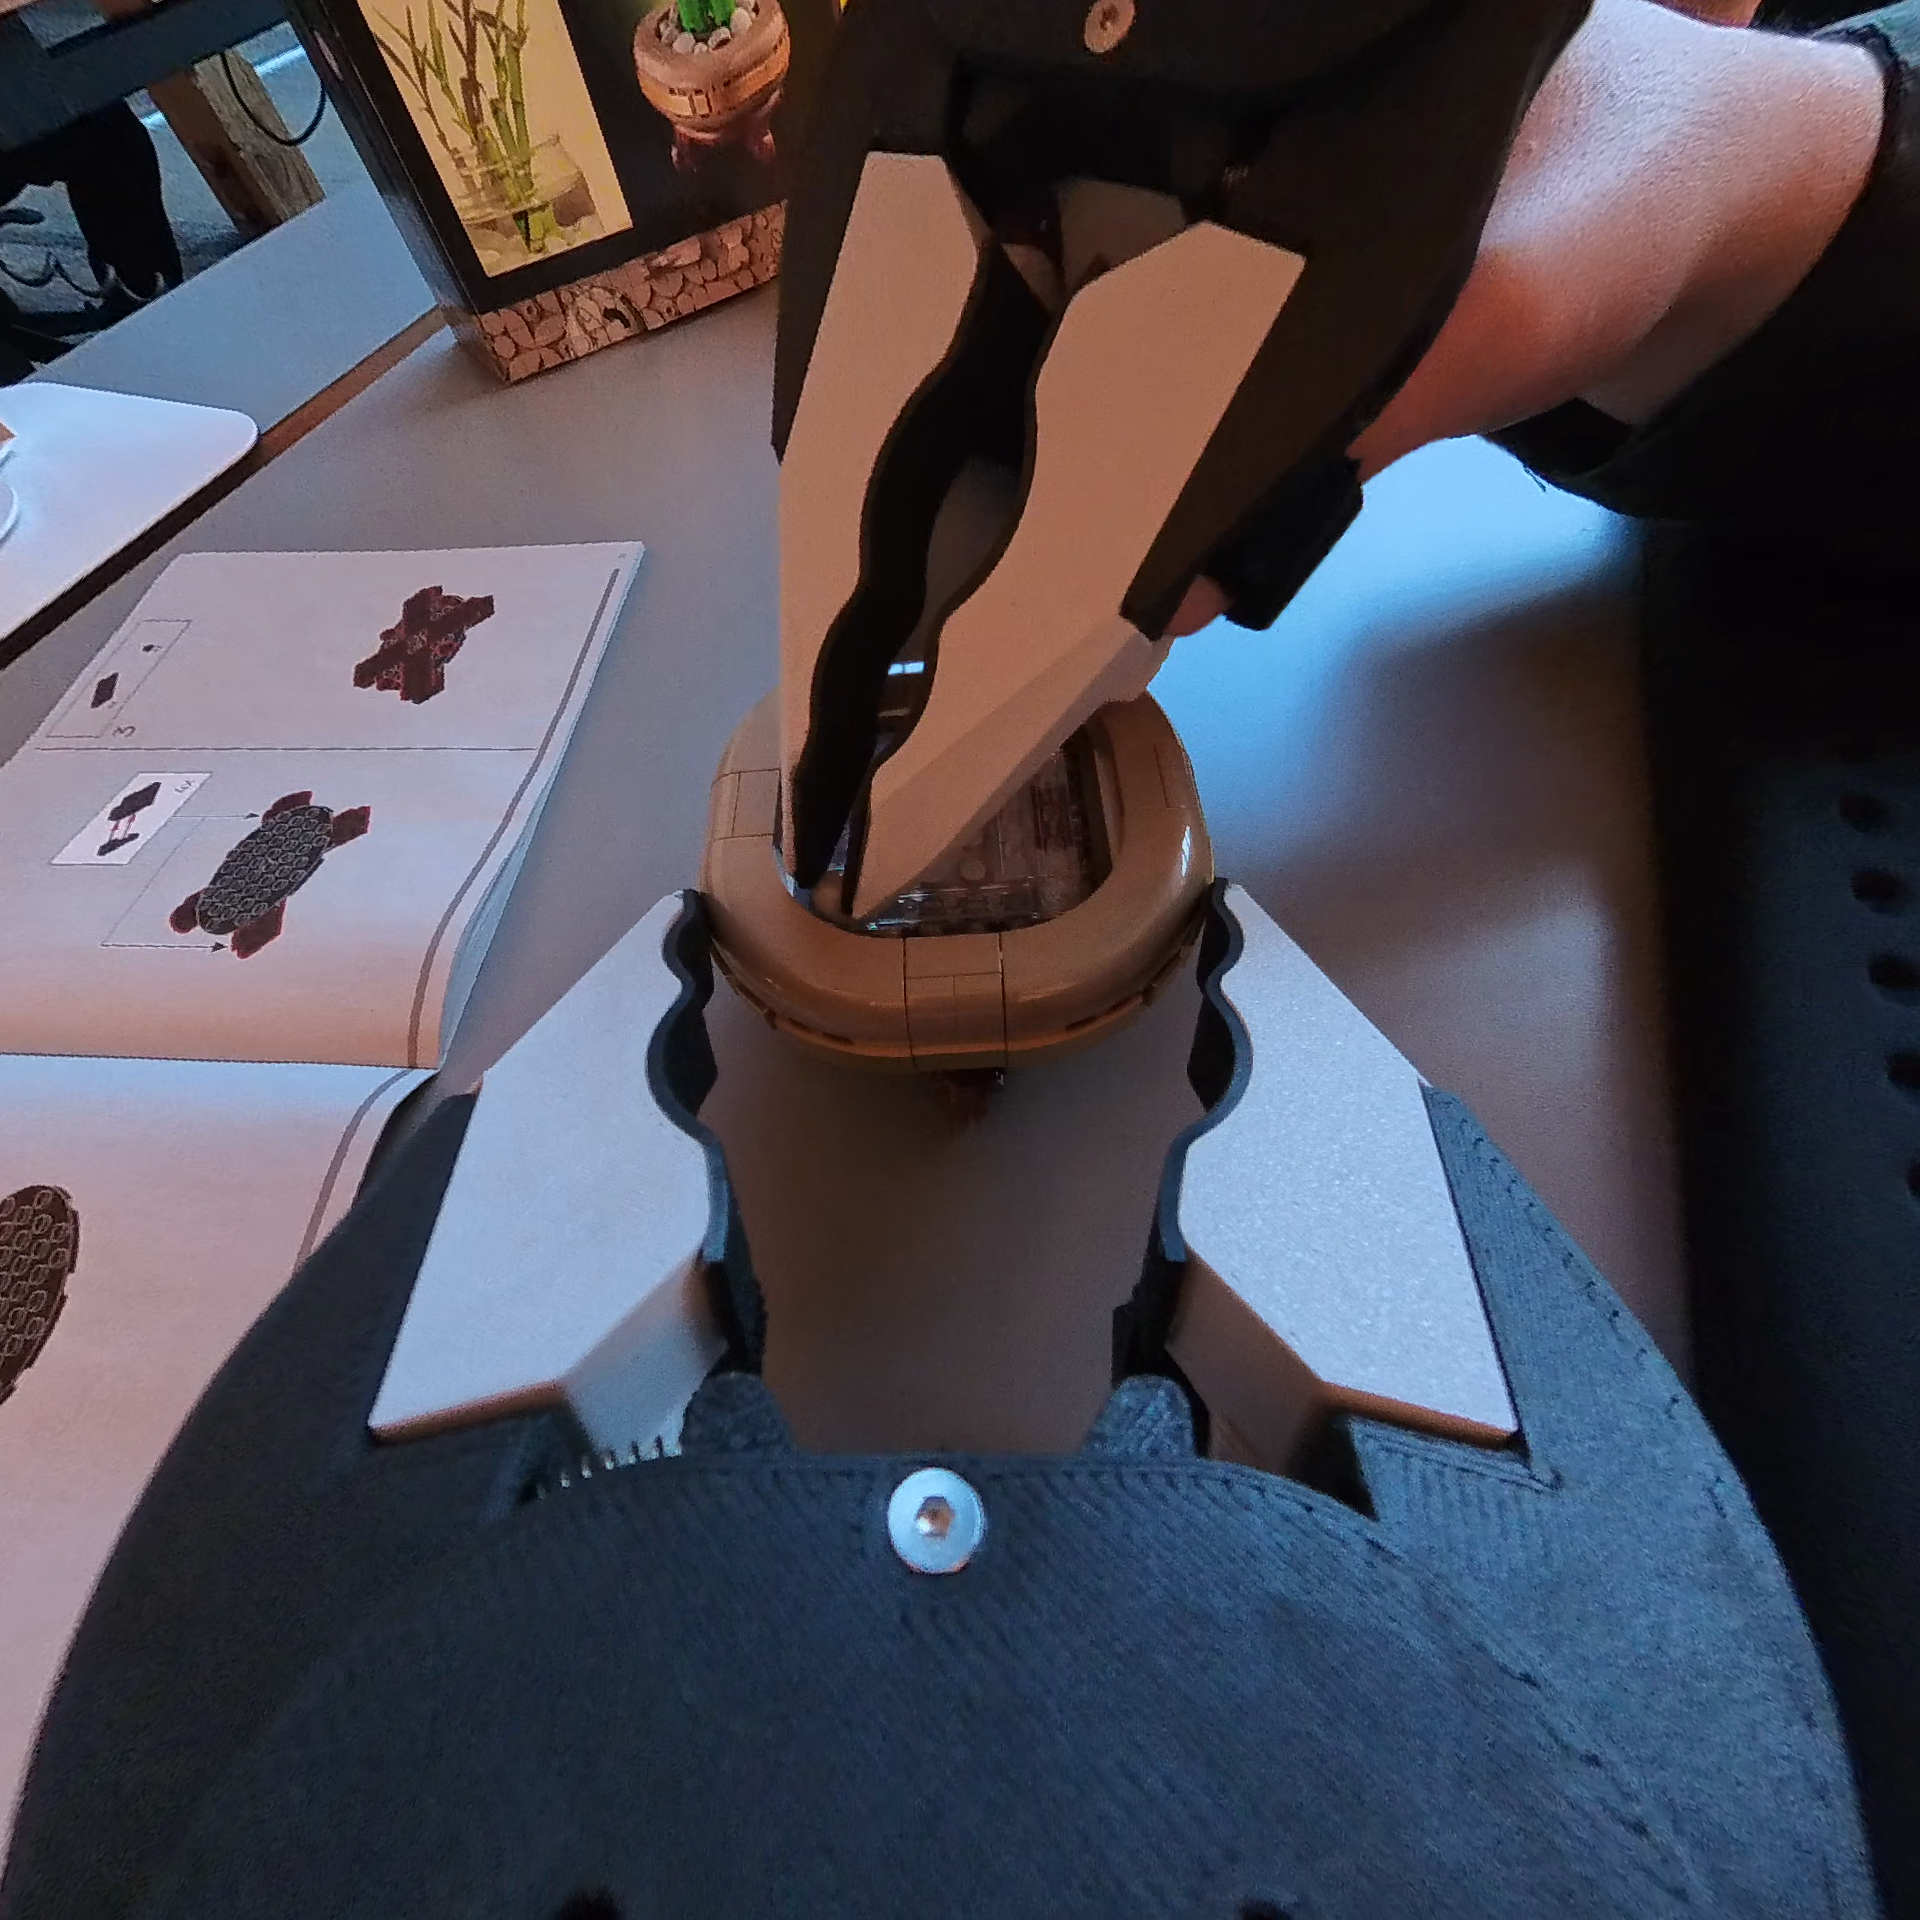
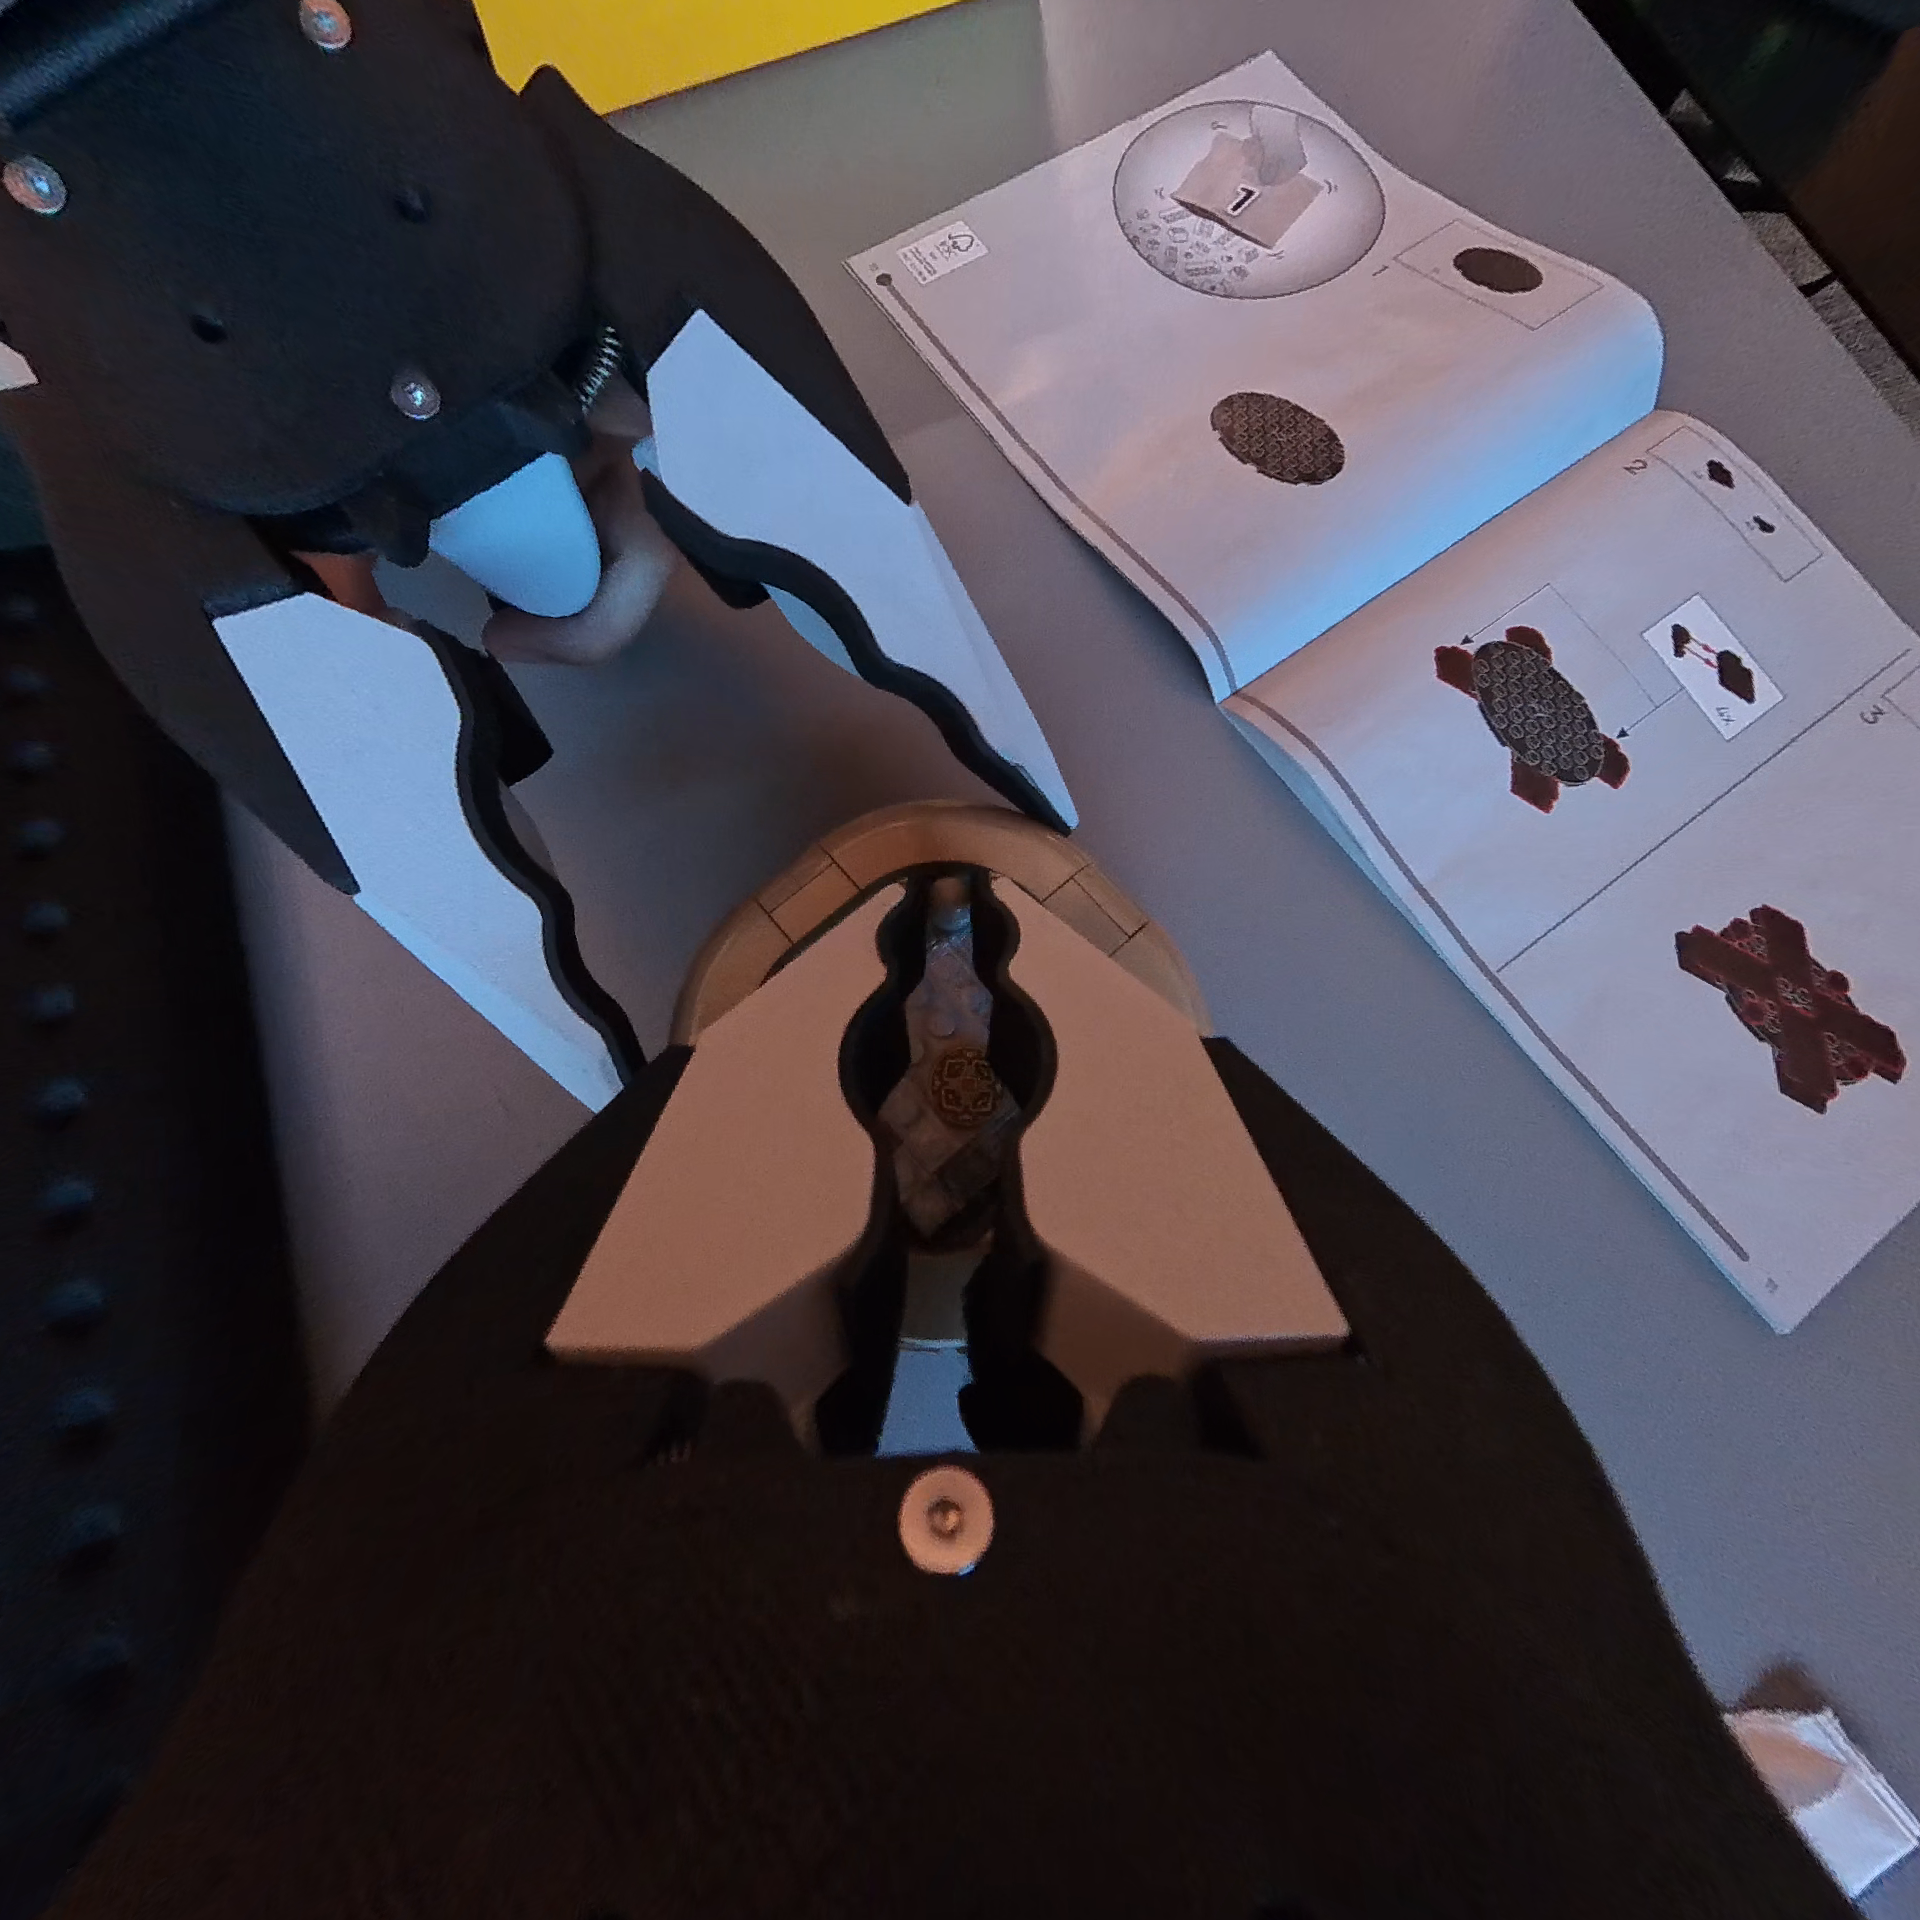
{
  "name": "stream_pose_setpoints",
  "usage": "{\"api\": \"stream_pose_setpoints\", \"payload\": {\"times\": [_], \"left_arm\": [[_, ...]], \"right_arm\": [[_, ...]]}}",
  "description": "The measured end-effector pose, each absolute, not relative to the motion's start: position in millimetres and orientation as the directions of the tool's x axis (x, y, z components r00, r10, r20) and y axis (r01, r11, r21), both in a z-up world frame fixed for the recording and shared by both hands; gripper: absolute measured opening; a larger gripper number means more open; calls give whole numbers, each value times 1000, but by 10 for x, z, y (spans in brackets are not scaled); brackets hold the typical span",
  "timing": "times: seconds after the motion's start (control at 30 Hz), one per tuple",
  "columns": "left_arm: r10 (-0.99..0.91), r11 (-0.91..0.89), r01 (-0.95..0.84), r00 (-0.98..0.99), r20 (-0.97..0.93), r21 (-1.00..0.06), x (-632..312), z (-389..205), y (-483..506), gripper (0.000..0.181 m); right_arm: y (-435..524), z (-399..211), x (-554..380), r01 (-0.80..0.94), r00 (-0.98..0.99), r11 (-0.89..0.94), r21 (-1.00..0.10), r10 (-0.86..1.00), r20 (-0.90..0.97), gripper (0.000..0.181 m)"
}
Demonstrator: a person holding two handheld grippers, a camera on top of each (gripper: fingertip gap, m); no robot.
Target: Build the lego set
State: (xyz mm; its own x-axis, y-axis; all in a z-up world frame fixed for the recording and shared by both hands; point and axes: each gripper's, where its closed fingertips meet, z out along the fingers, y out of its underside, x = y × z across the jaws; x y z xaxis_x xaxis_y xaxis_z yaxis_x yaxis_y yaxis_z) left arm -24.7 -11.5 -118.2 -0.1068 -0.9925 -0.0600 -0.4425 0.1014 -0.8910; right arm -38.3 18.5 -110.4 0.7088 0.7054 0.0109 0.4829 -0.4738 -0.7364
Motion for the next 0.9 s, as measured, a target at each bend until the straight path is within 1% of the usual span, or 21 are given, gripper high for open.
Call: {"api": "stream_pose_setpoints", "payload": {"times": [0.07, 0.1, 0.13, 0.2, 0.27, 0.37, 0.4, 0.43, 0.5, 0.57, 0.77, 0.9], "left_arm": [[-993, 99, -440, -106, -58, -892, -245, -1184, -110, 94], [-993, 99, -438, -107, -57, -893, -245, -1184, -112, 94], [-993, 99, -437, -107, -57, -894, -246, -1184, -112, 94], [-993, 98, -434, -107, -56, -896, -246, -1184, -114, 94], [-993, 98, -433, -107, -56, -896, -245, -1183, -114, 94], [-993, 97, -431, -106, -56, -897, -244, -1183, -115, 94], [-993, 97, -432, -106, -56, -897, -244, -1183, -115, 94], [-993, 97, -433, -105, -57, -896, -244, -1182, -115, 94], [-993, 98, -435, -105, -58, -895, -244, -1183, -117, 94], [-993, 99, -437, -105, -59, -894, -244, -1183, -118, 94], [-993, 99, -442, -105, -59, -891, -246, -1184, -119, 94], [-992, 106, -432, -103, -68, -896, -247, -1176, -106, 94]], "right_arm": [[185, -1088, -397, 461, 707, -480, -746, 707, -17, 4], [179, -984, -469, 395, 693, -464, -793, 717, -75, 0], [213, -857, -464, 326, 701, -448, -832, 706, -105, 0], [261, -643, -361, 246, 719, -408, -879, 685, -116, 0], [264, -591, -266, 219, 730, -393, -893, 674, -117, 0], [157, -884, -304, 289, 705, -494, -820, 689, -167, 2], [153, -972, -324, 316, 711, -507, -802, 686, -153, 9], [155, -1045, -333, 358, 717, -509, -783, 687, -119, 11], [181, -1089, -323, 442, 725, -488, -753, 689, -21, 12], [171, -1127, -360, 480, 717, -492, -726, 697, 2, 13], [178, -1148, -370, 529, 707, -493, -690, 706, 37, 9], [195, -1122, -374, 461, 714, -515, -723, 699, -43, 7]]}}
